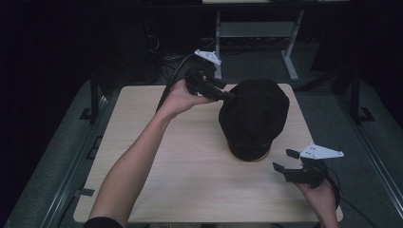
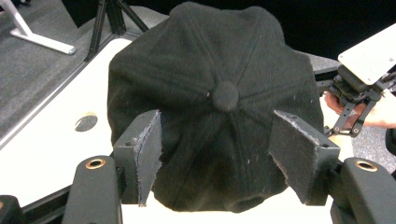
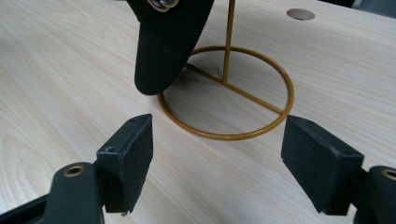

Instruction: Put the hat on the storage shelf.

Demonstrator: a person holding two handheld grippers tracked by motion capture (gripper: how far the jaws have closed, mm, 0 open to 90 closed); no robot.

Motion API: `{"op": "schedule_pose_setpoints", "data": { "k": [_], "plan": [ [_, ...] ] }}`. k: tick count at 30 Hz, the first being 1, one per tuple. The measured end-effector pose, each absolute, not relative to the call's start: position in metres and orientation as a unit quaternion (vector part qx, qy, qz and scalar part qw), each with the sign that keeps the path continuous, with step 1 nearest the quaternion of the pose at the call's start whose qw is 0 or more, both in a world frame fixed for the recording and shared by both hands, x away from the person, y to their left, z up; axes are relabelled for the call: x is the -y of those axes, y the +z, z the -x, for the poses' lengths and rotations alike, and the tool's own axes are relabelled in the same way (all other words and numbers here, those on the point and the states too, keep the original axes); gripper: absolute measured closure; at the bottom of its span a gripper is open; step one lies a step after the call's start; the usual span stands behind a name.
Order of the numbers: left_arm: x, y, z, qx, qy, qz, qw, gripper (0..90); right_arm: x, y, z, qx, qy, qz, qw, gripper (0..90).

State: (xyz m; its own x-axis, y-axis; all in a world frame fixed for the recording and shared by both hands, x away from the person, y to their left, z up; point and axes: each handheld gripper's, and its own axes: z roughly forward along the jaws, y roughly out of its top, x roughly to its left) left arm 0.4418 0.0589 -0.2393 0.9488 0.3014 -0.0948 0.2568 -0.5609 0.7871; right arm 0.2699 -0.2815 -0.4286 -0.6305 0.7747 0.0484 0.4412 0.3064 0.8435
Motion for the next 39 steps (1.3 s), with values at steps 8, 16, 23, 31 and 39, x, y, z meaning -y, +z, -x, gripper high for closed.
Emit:
{"op": "schedule_pose_setpoints", "data": {
  "k": [8,16,23,31,39],
  "plan": [
    [-0.075,-0.249,-0.439,-0.165,0.034,-0.882,0.440,33.6,0.281,-0.429,-0.272,-0.785,0.444,-0.389,0.188,24.1],
    [-0.087,-0.257,-0.431,-0.169,0.042,-0.880,0.442,32.8,0.277,-0.430,-0.273,-0.789,0.440,-0.386,0.188,24.1],
    [-0.097,-0.265,-0.424,-0.172,0.038,-0.880,0.442,31.7,0.277,-0.430,-0.273,-0.789,0.439,-0.386,0.187,24.1],
    [-0.107,-0.279,-0.416,-0.169,0.035,-0.881,0.440,31.6,0.276,-0.431,-0.274,-0.792,0.436,-0.386,0.187,24.1],
    [-0.123,-0.295,-0.404,-0.182,0.037,-0.873,0.450,30.8,0.271,-0.432,-0.274,-0.796,0.432,-0.383,0.184,23.8]
  ]
}}
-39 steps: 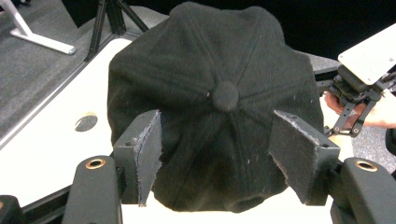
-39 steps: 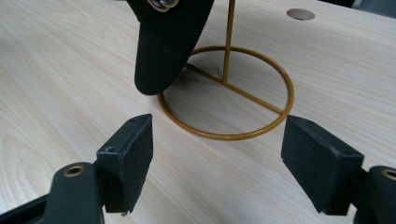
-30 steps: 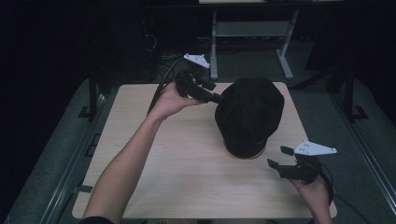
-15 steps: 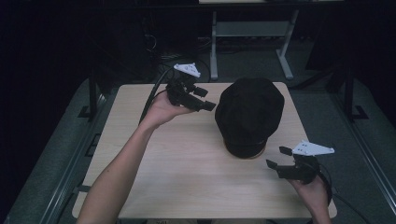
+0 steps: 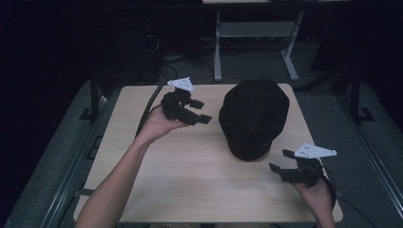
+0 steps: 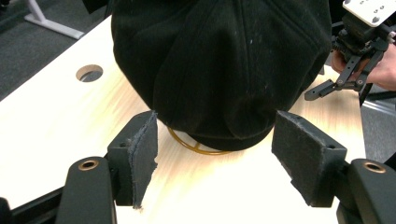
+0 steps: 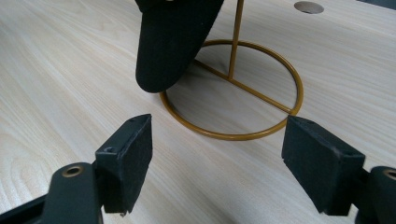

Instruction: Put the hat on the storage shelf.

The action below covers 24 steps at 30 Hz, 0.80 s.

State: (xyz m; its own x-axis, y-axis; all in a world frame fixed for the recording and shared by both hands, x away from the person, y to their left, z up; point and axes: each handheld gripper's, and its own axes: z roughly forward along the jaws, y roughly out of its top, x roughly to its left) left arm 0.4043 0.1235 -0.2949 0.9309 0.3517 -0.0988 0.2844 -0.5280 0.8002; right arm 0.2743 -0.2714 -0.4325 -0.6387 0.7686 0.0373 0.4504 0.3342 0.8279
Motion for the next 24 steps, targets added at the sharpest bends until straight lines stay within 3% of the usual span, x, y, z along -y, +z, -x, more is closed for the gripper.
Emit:
{"op": "schedule_pose_setpoints", "data": {
  "k": [24],
  "plan": [
    [-0.166,-0.345,-0.373,-0.224,0.063,-0.864,0.447,28.1,0.266,-0.434,-0.273,-0.802,0.427,-0.378,0.179,23.8]
  ]
}}
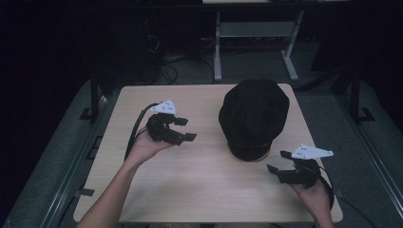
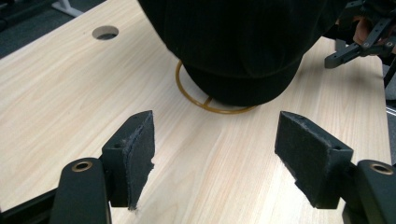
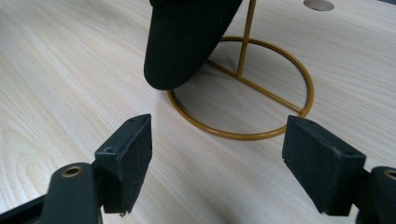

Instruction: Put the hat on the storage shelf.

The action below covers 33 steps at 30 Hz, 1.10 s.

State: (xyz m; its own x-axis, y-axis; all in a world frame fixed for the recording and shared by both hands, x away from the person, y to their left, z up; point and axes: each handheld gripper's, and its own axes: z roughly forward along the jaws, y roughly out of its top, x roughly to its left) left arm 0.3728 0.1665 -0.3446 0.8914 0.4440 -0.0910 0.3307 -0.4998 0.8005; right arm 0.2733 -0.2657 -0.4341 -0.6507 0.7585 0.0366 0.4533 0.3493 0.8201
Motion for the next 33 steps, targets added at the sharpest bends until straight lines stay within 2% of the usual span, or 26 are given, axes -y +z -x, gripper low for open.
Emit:
{"op": "schedule_pose_setpoints", "data": {
  "k": [15,33],
  "plan": [
    [-0.197,-0.374,-0.348,-0.255,0.079,-0.854,0.446,27.7,0.265,-0.435,-0.270,-0.803,0.427,-0.375,0.180,23.1],
    [-0.231,-0.392,-0.320,-0.285,0.109,-0.846,0.437,26.3,0.262,-0.438,-0.267,-0.807,0.422,-0.373,0.179,23.0]
  ]
}}
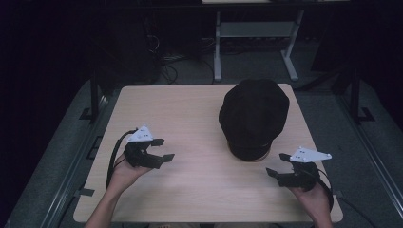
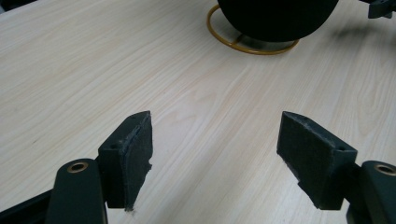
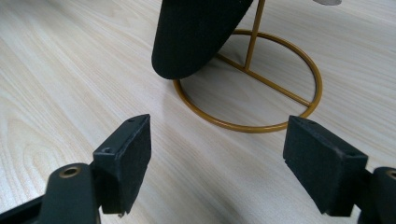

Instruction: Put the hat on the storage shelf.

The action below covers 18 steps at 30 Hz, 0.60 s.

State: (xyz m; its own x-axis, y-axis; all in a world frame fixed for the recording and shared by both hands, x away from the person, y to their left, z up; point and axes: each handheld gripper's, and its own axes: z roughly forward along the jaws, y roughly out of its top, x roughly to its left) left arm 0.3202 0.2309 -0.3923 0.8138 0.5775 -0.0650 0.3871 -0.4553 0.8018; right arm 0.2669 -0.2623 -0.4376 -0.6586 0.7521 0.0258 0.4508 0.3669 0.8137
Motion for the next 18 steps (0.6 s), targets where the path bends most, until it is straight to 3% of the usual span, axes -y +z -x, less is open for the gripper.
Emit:
{"op": "schedule_pose_setpoints", "data": {
  "k": [18],
  "plan": [
    [-0.259,-0.410,-0.293,-0.315,0.127,-0.829,0.444,24.8,0.259,-0.437,-0.263,-0.811,0.422,-0.364,0.177,23.0]
  ]
}}
